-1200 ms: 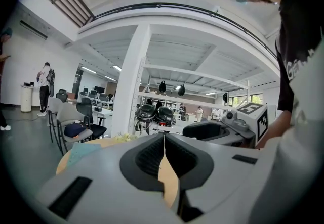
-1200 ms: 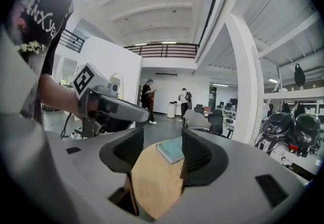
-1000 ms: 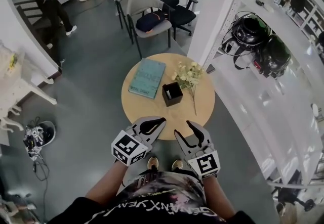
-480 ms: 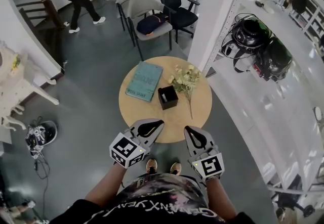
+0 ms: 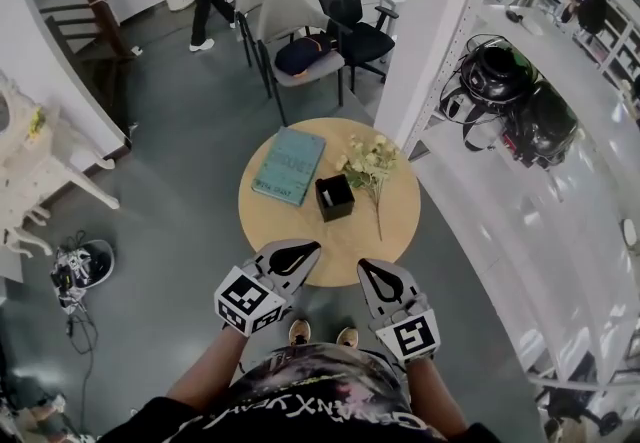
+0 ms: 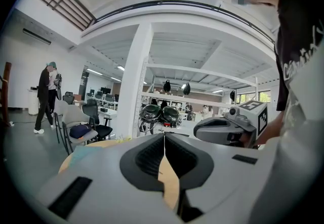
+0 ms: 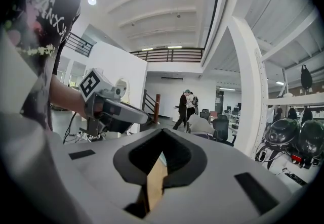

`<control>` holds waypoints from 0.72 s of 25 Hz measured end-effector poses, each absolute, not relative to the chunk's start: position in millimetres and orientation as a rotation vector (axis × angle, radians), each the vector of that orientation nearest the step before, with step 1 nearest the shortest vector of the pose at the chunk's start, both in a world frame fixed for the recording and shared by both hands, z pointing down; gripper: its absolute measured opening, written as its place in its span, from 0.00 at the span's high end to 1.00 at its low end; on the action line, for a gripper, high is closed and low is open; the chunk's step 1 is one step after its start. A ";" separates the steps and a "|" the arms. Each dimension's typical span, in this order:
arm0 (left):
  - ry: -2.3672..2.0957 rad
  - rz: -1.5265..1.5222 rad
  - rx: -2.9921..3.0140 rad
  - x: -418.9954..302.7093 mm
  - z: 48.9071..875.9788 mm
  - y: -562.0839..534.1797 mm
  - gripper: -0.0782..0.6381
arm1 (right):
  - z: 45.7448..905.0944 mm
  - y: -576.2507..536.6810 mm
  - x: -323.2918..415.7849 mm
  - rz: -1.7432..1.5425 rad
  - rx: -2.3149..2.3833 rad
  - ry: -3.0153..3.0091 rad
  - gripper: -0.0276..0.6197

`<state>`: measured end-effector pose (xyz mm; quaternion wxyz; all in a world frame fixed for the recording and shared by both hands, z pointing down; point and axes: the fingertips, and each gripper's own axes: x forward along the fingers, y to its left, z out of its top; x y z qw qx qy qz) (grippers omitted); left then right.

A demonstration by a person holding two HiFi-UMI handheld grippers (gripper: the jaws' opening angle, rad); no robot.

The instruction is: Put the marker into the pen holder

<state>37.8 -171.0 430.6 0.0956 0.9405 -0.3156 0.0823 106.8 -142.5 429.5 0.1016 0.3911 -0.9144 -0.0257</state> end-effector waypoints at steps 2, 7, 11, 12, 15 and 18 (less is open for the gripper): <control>-0.938 0.243 2.789 37.1 429.3 -169.7 0.86 | 427.9 -140.4 104.9 -0.087 1.143 -2.702 0.96; -0.950 0.238 2.797 34.4 424.1 -169.1 0.86 | 423.1 -138.6 101.9 -0.114 1.127 -2.707 0.96; -0.955 0.242 2.798 34.4 423.7 -167.6 0.86 | 424.1 -135.5 99.3 -0.109 1.098 -2.718 0.96; -0.955 0.244 2.799 34.4 423.3 -167.1 0.86 | 423.9 -134.4 98.2 -0.112 1.092 -2.721 0.96; -0.952 0.250 2.799 35.2 422.9 -166.2 0.86 | 423.2 -132.6 95.8 -0.118 1.083 -2.727 0.96; -0.949 0.257 2.796 37.2 423.5 -165.5 0.86 | 424.8 -131.2 96.2 -0.109 1.073 -2.727 0.96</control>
